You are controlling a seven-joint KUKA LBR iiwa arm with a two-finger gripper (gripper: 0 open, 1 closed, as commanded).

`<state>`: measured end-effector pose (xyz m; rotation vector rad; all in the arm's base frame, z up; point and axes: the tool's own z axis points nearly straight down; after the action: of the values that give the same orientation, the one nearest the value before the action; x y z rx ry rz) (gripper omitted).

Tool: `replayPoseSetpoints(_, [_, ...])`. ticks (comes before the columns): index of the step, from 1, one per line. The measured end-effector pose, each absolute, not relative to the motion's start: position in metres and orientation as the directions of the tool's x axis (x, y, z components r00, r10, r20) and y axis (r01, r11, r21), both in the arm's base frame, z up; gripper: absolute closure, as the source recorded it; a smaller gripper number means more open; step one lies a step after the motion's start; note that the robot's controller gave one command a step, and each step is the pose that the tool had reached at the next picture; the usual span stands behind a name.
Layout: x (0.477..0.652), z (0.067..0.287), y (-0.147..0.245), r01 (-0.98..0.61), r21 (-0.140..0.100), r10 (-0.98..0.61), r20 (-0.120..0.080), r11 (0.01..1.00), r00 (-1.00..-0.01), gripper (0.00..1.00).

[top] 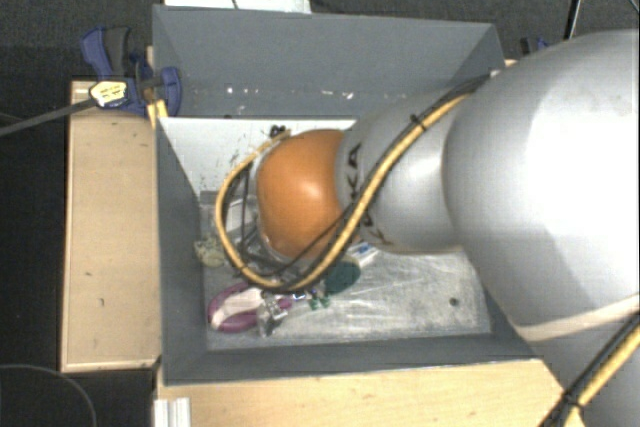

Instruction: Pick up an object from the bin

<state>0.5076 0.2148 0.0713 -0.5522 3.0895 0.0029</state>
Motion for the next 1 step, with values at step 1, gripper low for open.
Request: replayPoseSetpoints(1, [0.5093,0.0729,0.2145,-0.342,0.0,-0.342,-0.007,0.94,-0.94,1.0])
